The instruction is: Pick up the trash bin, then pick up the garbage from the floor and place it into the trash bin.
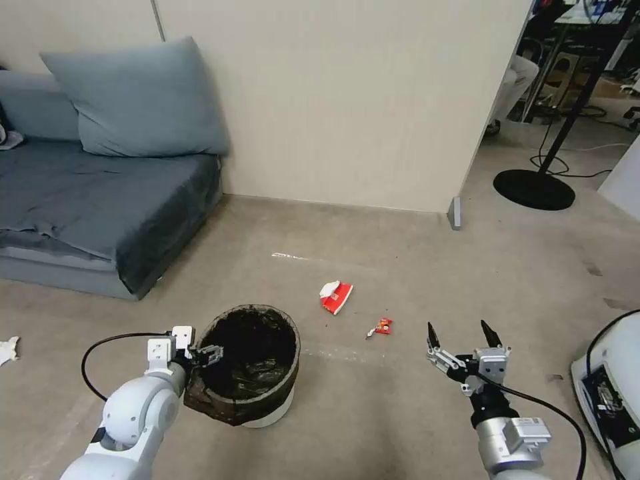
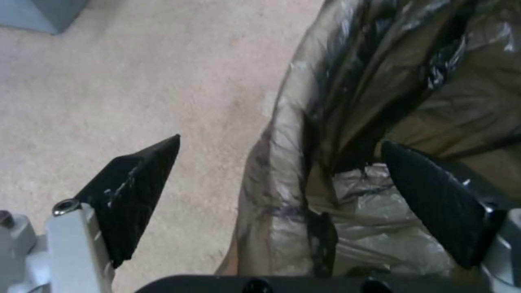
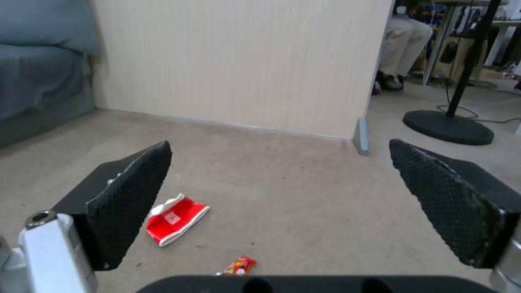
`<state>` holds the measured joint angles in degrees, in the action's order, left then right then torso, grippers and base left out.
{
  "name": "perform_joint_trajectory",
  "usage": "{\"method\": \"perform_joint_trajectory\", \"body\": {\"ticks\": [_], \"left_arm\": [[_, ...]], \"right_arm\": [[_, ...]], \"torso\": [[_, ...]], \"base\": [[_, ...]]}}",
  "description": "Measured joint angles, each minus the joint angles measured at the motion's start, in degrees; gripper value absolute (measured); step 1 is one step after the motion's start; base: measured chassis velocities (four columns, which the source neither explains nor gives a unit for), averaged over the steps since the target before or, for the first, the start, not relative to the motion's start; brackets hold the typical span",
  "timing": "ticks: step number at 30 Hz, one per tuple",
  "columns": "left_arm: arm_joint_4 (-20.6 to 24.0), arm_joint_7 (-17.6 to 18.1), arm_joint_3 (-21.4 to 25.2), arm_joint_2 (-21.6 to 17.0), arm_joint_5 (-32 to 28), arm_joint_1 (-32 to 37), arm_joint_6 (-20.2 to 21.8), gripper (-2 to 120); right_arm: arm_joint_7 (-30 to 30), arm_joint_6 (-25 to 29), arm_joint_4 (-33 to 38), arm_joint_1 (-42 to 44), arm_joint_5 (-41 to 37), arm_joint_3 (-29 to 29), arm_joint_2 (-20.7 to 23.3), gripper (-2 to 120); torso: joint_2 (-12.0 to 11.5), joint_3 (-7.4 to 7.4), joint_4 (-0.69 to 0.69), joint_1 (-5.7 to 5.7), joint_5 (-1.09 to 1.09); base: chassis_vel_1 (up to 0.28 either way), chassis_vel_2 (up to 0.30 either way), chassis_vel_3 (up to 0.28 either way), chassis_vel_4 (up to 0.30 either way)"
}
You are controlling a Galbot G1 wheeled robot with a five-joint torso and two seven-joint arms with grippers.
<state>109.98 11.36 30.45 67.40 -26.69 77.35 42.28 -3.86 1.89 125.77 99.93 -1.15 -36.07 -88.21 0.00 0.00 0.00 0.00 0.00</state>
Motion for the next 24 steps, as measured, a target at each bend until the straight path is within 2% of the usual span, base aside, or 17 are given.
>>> {"method": "perform_joint_trajectory", "body": {"ticks": [22, 24], "left_arm": [[-3.46, -0.79, -0.33, 0.79, -0.27, -0.77, -0.42, 100], [-3.30, -0.73, -0.33, 0.83, -0.30, -0.68, -0.43, 93]], "right_arm": [[-0.09, 0.19, -0.43, -0.05, 0.44, 0.30, -0.29, 100], [-0.10, 0.20, -0.44, -0.10, 0.47, 0.35, -0.30, 100]], "torso": [[0.01, -0.01, 0.00, 0.00, 0.03], [0.01, -0.01, 0.00, 0.00, 0.02]], "base": [[0.000, 0.000, 0.000, 0.000], [0.000, 0.000, 0.000, 0.000]]}}
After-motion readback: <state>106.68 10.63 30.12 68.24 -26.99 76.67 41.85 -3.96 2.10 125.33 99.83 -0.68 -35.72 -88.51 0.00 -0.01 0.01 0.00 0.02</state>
